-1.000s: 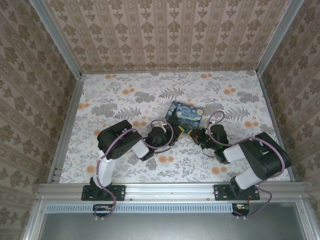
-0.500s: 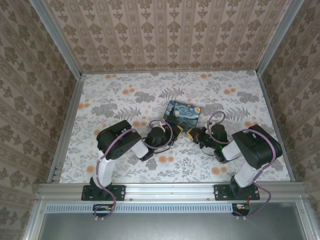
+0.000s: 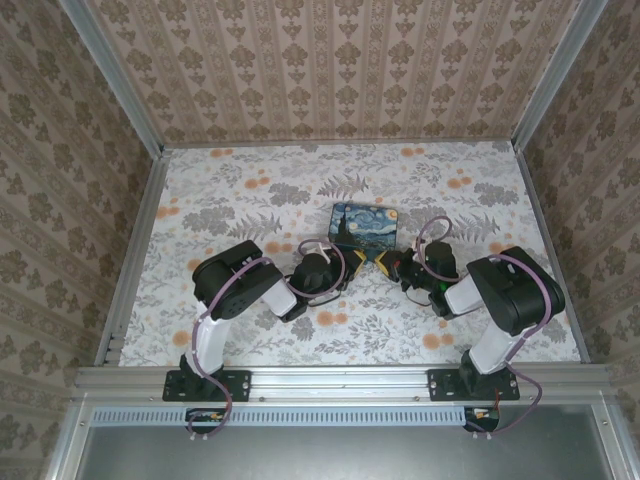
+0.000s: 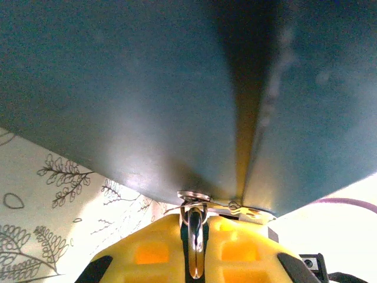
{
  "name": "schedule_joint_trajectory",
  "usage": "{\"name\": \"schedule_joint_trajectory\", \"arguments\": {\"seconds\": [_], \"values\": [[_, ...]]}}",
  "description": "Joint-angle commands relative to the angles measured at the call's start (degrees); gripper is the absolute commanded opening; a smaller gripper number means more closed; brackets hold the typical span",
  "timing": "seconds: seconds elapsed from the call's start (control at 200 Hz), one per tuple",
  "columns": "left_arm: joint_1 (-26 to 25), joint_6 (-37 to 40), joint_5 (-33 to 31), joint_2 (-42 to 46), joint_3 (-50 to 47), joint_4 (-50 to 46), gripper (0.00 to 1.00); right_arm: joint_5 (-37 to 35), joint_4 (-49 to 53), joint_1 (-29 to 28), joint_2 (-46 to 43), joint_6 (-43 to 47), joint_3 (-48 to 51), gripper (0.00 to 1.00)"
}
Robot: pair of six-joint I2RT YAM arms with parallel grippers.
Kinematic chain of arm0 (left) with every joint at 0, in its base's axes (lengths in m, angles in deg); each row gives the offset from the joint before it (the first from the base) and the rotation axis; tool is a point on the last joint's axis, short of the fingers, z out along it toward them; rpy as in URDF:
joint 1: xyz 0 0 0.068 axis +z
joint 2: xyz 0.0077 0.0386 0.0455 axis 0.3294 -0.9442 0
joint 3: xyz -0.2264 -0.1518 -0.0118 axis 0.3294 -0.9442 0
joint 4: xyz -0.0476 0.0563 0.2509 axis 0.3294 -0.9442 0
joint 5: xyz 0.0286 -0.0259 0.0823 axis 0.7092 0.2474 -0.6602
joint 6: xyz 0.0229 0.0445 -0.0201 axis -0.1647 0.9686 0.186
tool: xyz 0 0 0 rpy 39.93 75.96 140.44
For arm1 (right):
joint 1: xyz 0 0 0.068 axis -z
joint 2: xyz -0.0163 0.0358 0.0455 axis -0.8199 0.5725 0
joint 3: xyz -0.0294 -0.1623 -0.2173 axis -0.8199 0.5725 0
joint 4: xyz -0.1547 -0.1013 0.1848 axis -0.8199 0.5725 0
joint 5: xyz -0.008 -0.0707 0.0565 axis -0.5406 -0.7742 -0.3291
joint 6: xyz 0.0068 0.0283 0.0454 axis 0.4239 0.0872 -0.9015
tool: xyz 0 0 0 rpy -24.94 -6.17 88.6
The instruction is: Unlock the padlock with the key
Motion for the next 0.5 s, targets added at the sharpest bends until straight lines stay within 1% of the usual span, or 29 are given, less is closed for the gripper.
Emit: {"name": "schedule_joint_trajectory", "arguments": {"seconds": [0.0, 0.245, 0.495], "values": [[-3.6, 0.1, 12.7, 3.1, -0.7, 2.4, 0.0, -1.5, -0.4, 0.2, 2.0, 2.1, -2.8, 0.0], [-3.7, -0.4, 11.2, 2.1, -0.2, 2.4, 0.0, -1.1, -5.4, -0.2, 3.3, 0.2, -0.5, 0.0], [-4.1, -1.3, 8.3, 2.2, 0.5, 2.5, 0.0, -2.5, -7.6, -2.8, 2.6, -0.4, 1.7, 0.0]]}}
